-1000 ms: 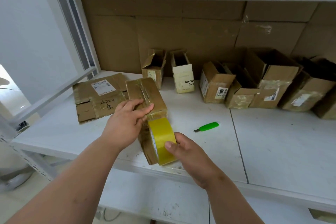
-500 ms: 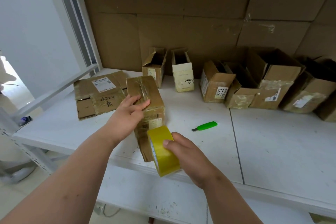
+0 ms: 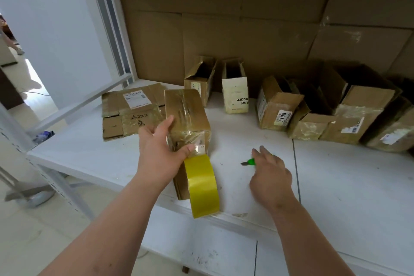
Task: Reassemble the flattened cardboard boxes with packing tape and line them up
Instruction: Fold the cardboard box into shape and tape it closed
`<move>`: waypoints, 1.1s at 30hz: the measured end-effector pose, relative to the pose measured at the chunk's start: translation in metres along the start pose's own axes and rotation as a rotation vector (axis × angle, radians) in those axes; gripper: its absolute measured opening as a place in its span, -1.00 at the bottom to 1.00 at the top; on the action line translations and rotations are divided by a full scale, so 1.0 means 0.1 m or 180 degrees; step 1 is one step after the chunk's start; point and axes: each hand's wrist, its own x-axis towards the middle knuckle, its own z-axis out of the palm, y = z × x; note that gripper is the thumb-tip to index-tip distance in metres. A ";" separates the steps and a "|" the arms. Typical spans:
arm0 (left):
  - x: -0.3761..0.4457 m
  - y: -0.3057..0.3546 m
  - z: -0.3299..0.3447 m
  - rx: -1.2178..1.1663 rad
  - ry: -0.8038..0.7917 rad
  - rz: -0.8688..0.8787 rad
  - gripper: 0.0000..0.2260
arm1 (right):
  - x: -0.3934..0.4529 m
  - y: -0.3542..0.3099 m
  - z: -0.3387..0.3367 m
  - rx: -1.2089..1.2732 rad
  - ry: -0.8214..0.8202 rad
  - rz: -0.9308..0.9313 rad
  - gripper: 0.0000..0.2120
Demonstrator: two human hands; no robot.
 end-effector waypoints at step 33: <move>-0.37 0.10 0.08 -0.1830 -0.0600 -0.1209 -0.91 | -0.16 -0.77 -0.51 0.0494 0.0189 -0.1598 -0.73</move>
